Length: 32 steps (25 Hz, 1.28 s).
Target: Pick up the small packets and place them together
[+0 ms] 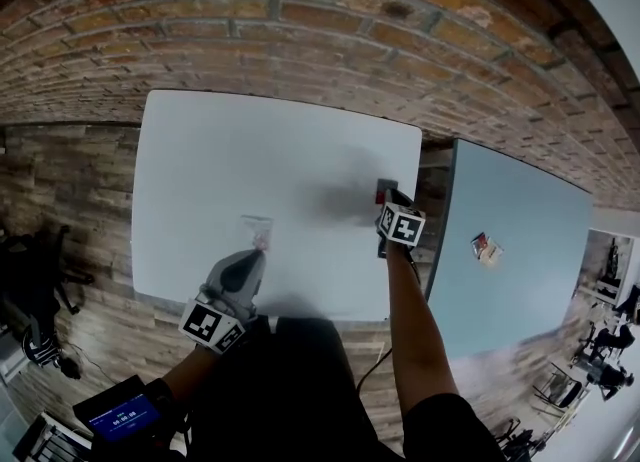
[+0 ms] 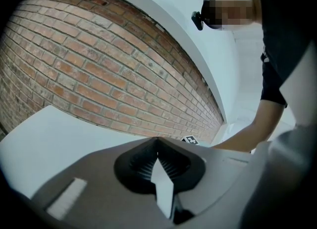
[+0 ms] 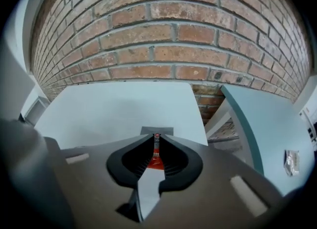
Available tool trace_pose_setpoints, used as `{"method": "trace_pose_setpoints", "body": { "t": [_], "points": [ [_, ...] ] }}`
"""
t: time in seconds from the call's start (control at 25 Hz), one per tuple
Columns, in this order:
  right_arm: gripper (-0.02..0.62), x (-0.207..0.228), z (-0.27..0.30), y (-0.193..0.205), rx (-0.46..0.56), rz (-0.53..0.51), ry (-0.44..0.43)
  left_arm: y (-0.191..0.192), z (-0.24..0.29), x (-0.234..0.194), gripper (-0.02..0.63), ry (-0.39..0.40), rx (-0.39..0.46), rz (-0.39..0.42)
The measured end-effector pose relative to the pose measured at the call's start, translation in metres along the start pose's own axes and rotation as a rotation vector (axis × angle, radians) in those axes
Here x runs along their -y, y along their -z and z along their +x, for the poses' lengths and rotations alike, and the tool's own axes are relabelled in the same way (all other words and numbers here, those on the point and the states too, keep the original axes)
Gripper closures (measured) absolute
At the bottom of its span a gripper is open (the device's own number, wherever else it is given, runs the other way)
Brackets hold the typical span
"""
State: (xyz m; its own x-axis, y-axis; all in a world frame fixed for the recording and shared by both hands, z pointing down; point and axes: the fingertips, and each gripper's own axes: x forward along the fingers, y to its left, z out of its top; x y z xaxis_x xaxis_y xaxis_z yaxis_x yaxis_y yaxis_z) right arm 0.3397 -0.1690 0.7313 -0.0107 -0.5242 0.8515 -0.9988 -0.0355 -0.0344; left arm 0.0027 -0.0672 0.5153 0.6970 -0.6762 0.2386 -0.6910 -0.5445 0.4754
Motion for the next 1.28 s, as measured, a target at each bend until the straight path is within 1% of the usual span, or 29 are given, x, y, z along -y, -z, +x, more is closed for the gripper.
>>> {"method": "trace_pose_setpoints", "body": {
  "t": [0.04,0.24,0.32,0.4,0.48,0.56,0.68,0.72,0.8,0.84,0.92,1.08,1.2,1.24,1.28],
  "points": [
    [0.552,-0.001,0.003,0.004,-0.017,0.005,-0.006,0.000,0.000,0.001,0.604,0.002,0.000,-0.001],
    [0.546,-0.003,0.008,0.011,-0.063,-0.016,-0.011,-0.001,-0.002,-0.002,0.604,-0.002,0.005,-0.006],
    [0.546,-0.010,0.005,0.017,-0.083,-0.016,-0.024,0.000,-0.006,-0.007,0.604,-0.014,0.008,-0.012],
    [0.546,-0.023,-0.004,0.033,-0.097,0.008,-0.039,0.002,-0.010,-0.013,0.604,-0.030,0.009,-0.020],
    [0.545,-0.042,-0.018,0.057,-0.111,0.048,-0.056,0.005,-0.015,-0.020,0.604,-0.045,0.008,-0.024],
    [0.541,-0.071,-0.034,0.086,-0.132,0.083,-0.085,0.009,-0.021,-0.027,0.604,-0.060,0.003,-0.022],
    [0.541,-0.125,-0.055,0.126,-0.169,0.093,-0.142,0.021,-0.029,-0.037,0.604,-0.082,-0.017,-0.032],
    [0.541,-0.142,-0.060,0.136,-0.174,0.097,-0.157,0.024,-0.032,-0.038,0.604,-0.082,-0.026,-0.022],
    [0.541,-0.170,-0.067,0.150,-0.172,0.099,-0.169,0.027,-0.036,-0.033,0.604,-0.062,-0.043,0.033],
    [0.541,-0.179,-0.067,0.152,-0.167,0.098,-0.169,0.027,-0.037,-0.029,0.604,-0.045,-0.046,0.056],
    [0.541,-0.190,-0.065,0.150,-0.159,0.110,-0.175,0.026,-0.038,-0.020,0.604,-0.016,-0.046,0.066],
    [0.543,-0.197,-0.059,0.143,-0.164,0.141,-0.170,0.030,-0.050,-0.017,0.604,0.008,-0.049,0.044],
    [0.543,-0.196,-0.058,0.138,-0.156,0.153,-0.183,0.031,-0.057,-0.022,0.604,0.013,-0.054,0.029],
    [0.534,-0.197,-0.058,0.137,-0.149,0.153,-0.193,0.031,-0.059,-0.024,0.604,0.014,-0.055,0.025],
    [0.505,-0.198,-0.058,0.136,-0.141,0.153,-0.205,0.031,-0.060,-0.026,0.604,0.015,-0.057,0.022]
  ]
}}
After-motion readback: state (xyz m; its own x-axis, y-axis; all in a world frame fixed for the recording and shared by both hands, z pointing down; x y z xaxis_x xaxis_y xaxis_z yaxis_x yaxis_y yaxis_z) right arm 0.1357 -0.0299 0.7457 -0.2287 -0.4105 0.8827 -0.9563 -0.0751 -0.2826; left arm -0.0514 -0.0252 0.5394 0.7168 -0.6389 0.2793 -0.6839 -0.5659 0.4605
